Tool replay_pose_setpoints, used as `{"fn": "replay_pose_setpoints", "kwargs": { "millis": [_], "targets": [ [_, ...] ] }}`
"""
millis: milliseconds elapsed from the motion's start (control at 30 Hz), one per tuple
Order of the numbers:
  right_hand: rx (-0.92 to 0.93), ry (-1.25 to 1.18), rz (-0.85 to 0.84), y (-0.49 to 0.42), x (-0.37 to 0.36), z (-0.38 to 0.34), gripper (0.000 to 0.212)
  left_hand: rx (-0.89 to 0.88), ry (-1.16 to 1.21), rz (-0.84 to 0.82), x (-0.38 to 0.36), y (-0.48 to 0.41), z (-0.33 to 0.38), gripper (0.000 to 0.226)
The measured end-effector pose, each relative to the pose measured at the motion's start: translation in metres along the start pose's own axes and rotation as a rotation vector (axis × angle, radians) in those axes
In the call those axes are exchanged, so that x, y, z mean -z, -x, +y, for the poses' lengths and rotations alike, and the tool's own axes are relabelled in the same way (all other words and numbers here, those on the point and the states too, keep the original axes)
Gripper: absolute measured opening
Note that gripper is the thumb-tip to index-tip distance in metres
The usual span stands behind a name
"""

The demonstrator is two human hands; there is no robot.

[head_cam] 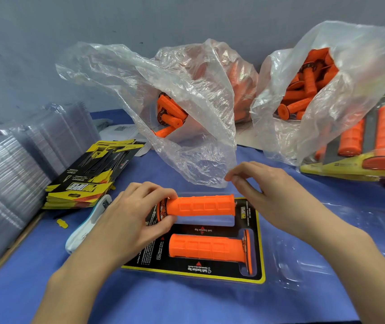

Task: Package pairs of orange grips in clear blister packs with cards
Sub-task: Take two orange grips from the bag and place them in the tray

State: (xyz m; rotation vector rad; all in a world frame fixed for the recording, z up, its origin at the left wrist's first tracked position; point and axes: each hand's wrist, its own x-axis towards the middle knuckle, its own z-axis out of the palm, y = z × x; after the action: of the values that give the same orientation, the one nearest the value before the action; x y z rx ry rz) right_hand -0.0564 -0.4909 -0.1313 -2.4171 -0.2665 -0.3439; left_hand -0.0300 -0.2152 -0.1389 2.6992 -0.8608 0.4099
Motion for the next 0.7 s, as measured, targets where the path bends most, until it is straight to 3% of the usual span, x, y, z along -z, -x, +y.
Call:
{"fn": "replay_pose_setpoints", "kwargs": {
  "millis": [267,700],
  "targets": [
    [-0.061,0.291,-0.132,0.0018,-0.0029,0.0058,0.024,0.014,-0.060,-0.043,-0.0024,0.0035,-0.0046,0.032],
    [-0.063,0.262,-0.198,-0.0006,-0.0083,0.0070,0.026,0.009,0.090,-0.083,-0.0097,0.0027,-0.0068,0.037]
  ]
}}
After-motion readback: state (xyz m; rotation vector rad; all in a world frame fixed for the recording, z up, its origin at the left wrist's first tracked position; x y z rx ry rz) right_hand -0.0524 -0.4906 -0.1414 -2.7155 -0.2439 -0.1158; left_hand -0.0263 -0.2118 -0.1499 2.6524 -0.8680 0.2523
